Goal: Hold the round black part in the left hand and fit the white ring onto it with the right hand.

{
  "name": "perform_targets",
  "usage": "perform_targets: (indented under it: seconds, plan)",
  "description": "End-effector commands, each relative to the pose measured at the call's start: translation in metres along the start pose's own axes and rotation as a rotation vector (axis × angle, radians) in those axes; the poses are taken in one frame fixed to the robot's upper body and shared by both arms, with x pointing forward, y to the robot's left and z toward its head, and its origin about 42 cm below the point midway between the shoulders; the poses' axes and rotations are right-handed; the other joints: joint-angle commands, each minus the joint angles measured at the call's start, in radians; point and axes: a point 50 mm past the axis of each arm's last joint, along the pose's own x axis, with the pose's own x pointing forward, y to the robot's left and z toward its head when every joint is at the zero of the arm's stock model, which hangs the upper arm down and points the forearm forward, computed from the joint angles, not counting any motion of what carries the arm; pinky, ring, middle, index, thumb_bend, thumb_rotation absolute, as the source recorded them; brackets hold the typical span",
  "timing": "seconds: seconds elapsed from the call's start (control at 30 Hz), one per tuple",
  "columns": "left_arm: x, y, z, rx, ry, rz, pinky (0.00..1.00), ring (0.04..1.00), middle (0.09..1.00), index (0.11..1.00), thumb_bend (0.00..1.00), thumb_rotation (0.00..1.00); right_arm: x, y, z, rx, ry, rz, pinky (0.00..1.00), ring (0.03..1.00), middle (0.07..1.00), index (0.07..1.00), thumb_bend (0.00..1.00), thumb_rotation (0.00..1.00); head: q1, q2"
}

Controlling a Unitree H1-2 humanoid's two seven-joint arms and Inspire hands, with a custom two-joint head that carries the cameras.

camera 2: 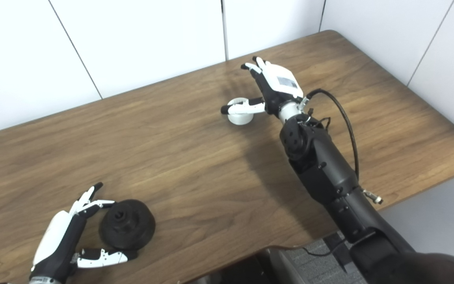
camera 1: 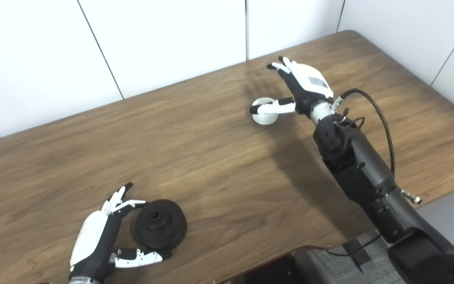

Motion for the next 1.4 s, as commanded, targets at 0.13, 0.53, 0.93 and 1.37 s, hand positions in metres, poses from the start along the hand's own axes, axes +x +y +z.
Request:
perform_targets:
  seconds: [0.13, 0.53, 0.93, 1.37]
  plan:
    - [0.001, 0.010, 0.007, 0.015, -0.043, 0.039, 1.00, 1.000, 1.000, 0.638, 1.00, 0.27, 0.011, -0.020, 0.002, -0.022, -0.001, 0.024, 1.00, 1.000, 1.000, 0.999, 1.00, 0.78, -0.001, 0.002]
    - [0.002, 0.010, 0.008, 0.018, -0.043, 0.033, 1.00, 1.000, 1.000, 0.639, 1.00, 0.28, 0.006, -0.005, -0.002, -0.028, 0.010, 0.071, 1.00, 1.000, 1.000, 0.891, 1.00, 0.70, 0.009, 0.011]
    - [0.001, 0.011, 0.009, 0.023, -0.041, 0.032, 1.00, 1.000, 1.000, 0.641, 1.00, 0.28, 0.001, 0.006, -0.002, -0.011, -0.008, 0.075, 1.00, 1.000, 1.000, 0.805, 1.00, 0.58, 0.018, 0.020]
    - [0.002, 0.012, 0.012, 0.021, -0.041, 0.027, 1.00, 1.000, 1.000, 0.642, 1.00, 0.28, 0.000, 0.024, -0.004, 0.001, -0.020, 0.018, 0.99, 1.000, 1.000, 0.752, 0.97, 0.50, 0.032, 0.030]
